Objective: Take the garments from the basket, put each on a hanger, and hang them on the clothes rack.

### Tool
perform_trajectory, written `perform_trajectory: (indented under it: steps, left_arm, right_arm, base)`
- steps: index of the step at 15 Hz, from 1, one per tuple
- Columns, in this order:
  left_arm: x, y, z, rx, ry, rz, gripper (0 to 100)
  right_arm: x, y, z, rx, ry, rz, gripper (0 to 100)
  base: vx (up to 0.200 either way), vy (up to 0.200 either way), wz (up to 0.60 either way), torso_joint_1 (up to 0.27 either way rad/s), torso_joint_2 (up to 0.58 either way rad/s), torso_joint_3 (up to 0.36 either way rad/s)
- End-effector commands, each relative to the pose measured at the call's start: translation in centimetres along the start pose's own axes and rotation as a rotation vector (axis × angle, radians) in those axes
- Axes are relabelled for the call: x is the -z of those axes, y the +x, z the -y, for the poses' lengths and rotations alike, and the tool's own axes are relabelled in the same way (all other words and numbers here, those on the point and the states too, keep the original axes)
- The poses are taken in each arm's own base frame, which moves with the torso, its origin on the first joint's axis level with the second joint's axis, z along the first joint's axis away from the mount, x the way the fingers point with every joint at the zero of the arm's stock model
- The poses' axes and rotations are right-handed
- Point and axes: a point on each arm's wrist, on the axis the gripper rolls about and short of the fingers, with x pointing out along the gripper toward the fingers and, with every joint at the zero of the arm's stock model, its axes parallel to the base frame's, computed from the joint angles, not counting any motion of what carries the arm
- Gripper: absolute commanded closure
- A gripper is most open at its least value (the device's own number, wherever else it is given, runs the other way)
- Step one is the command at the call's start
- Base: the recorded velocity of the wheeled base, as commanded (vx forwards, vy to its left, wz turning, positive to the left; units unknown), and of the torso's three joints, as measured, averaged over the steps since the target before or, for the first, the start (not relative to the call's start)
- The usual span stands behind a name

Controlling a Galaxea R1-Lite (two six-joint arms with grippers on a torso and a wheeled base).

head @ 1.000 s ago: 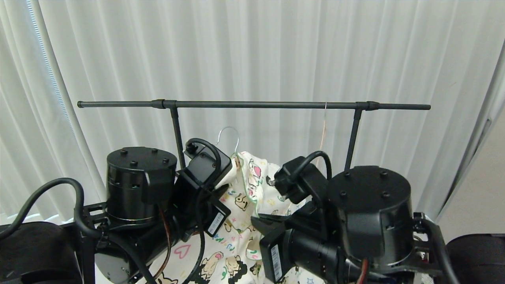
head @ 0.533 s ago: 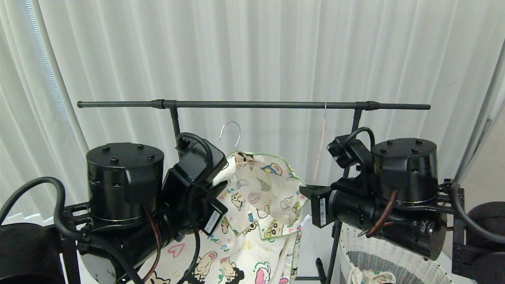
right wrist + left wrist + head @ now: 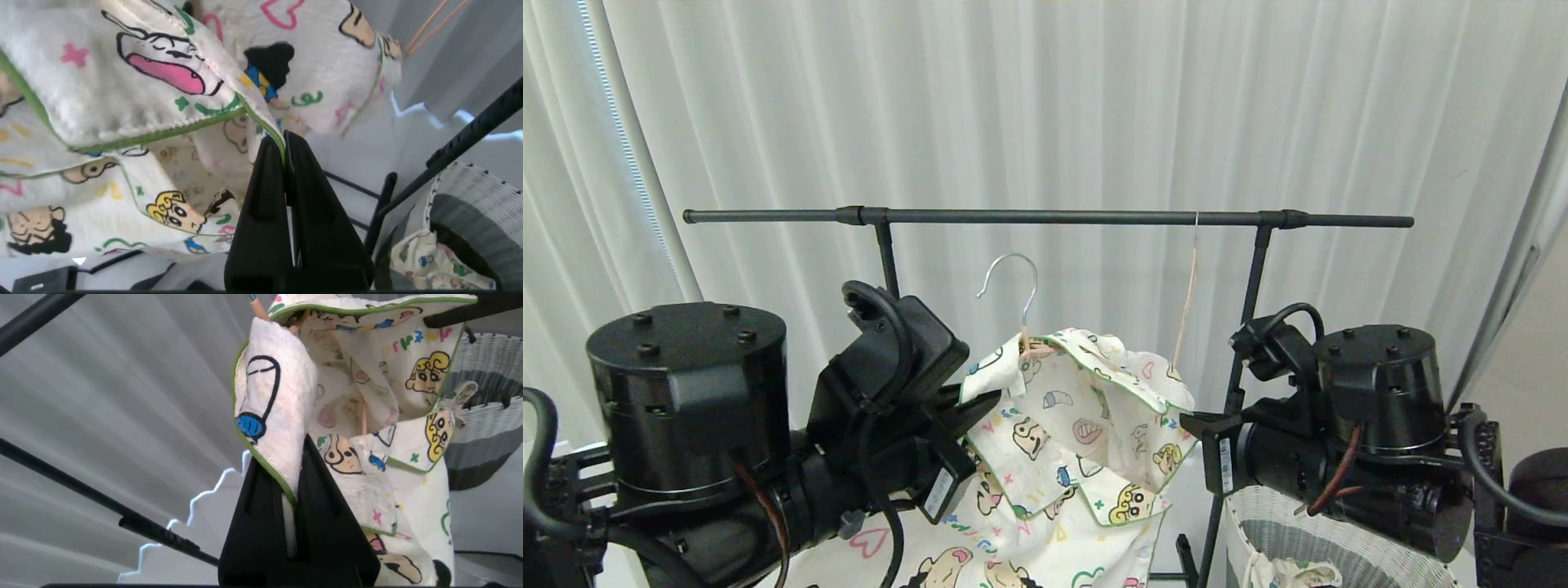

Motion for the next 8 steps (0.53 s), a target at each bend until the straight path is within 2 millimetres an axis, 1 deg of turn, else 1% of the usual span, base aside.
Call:
perform_trajectory:
  steps: [1,2,3,4,6,7,8]
  left_arm:
    - [-0.1,-0.4,-0.1,-0.002,-0.001,0.011,100]
    - [-0.1,-0.4,-0.1,-0.002,-0.001,0.013,100]
    - [0.0,-0.4,0.1,0.015,0.000,0.013,100]
    - [0.4,-0.5,0.2,0.039,0.001,0.007,100]
    - [1.5,-0.8,0.8,0.110,0.004,-0.002,100]
    - [1.7,-0.8,0.9,0.131,0.004,0.001,100]
    - [2.3,-0.7,1.3,0.182,0.012,0.019,100]
  right_arm:
    - [0.9,-0.4,-0.3,-0.014,-0.013,-0.016,100]
    - [0.9,-0.6,-0.4,-0.022,-0.015,-0.014,100]
    - [1.6,-1.5,-0.8,-0.042,-0.037,-0.034,0]
    - [2.2,-2.2,-0.7,-0.045,-0.065,-0.051,0]
    - [3.4,-4.0,0.1,-0.058,-0.207,-0.073,0]
    - [3.6,-4.7,0.2,-0.088,-0.243,-0.070,0]
    - [3.7,-6.2,0.4,-0.177,-0.311,-0.058,0]
  base:
    - [0.000,0.000,0.00,0.000,0.00,0.000]
    - [0.000,0.000,0.00,0.000,0.00,0.000]
    - [0.000,0.000,0.00,0.000,0.00,0.000]
    - [0.000,0.000,0.00,0.000,0.00,0.000]
    - [0.000,0.000,0.00,0.000,0.00,0.000]
    - [0.000,0.000,0.00,0.000,0.00,0.000]
    - [0.000,0.000,0.00,0.000,0.00,0.000]
